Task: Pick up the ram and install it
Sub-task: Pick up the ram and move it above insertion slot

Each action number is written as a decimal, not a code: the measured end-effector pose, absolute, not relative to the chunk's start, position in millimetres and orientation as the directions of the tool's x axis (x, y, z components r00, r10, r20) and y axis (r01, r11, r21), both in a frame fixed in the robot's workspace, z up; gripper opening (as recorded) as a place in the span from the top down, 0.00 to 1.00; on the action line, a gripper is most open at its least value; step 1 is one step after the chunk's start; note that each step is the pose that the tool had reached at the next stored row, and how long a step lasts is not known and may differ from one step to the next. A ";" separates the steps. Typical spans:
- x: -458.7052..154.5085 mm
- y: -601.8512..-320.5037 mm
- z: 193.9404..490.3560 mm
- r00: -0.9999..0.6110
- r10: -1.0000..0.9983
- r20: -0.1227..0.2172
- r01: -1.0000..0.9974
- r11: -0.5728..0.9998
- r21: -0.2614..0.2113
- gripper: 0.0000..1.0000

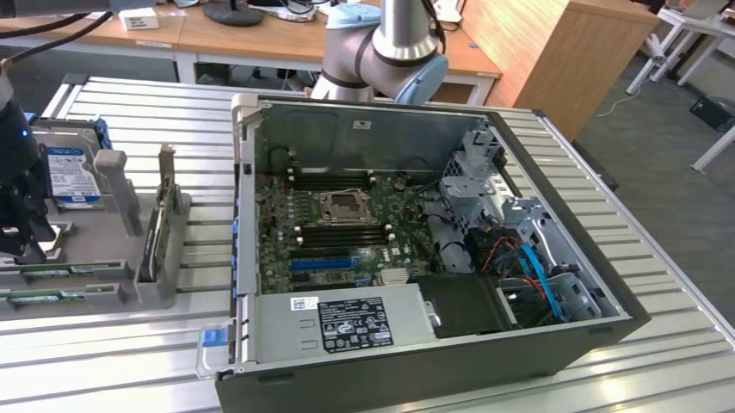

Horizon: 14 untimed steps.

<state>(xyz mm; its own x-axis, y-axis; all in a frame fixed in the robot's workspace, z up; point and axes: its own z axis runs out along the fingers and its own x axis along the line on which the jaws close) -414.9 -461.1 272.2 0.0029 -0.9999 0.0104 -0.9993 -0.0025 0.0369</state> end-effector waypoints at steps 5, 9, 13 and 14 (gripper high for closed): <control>-415.0 -466.4 272.0 0.003 -1.000 0.010 -0.999 -0.002 0.037 0.64; -415.1 -466.4 270.5 0.003 -1.000 0.010 -0.999 -0.002 0.037 0.64; -415.0 -466.4 263.4 0.003 -1.000 0.010 -0.999 -0.002 0.037 0.64; -415.0 -466.4 261.6 0.003 -1.000 0.010 -0.999 -0.002 0.037 0.64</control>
<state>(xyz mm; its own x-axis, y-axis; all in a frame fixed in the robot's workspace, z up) -415.0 -466.4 261.6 0.0025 -0.9999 0.0103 -0.9993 -0.0022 0.0369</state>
